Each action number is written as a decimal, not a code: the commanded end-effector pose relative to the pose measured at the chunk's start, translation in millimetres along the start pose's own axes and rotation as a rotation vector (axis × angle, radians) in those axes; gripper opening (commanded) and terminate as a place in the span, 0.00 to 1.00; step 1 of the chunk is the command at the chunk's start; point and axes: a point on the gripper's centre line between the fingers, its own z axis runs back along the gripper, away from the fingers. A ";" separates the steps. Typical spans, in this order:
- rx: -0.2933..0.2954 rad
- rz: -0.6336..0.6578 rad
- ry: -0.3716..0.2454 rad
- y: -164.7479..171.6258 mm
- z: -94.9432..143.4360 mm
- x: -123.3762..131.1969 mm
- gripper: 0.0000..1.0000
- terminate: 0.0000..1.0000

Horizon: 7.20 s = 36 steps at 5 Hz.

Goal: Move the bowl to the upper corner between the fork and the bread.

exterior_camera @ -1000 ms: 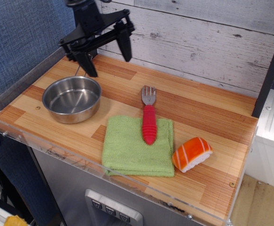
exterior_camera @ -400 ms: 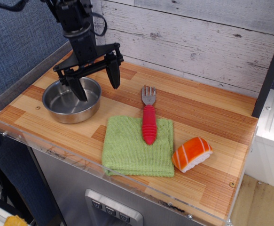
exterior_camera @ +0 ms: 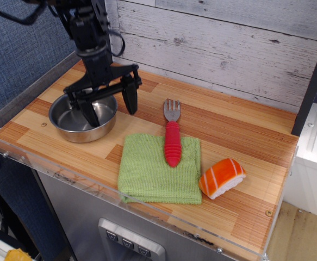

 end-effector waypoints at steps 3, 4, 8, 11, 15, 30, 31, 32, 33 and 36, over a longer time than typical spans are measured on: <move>-0.032 -0.041 -0.090 -12.0 15.0 1.6 0.00 0.00; -0.026 -0.039 -0.084 -11.6 18.2 0.1 0.00 0.00; -0.084 -0.047 -0.097 -40.2 74.0 -22.5 0.00 0.00; -0.118 -0.198 -0.047 -116.7 64.0 -63.0 0.00 0.00; -0.081 -0.350 -0.006 -177.9 13.0 -100.5 0.00 0.00; -0.281 -0.296 -0.201 -141.3 148.0 -109.2 1.00 0.00; -0.281 -0.296 -0.201 -141.3 148.0 -109.2 1.00 0.00; -0.281 -0.296 -0.201 -141.3 148.0 -109.2 1.00 0.00; -0.281 -0.296 -0.201 -141.3 148.0 -109.2 1.00 0.00; -0.281 -0.296 -0.201 -141.3 148.0 -109.2 1.00 1.00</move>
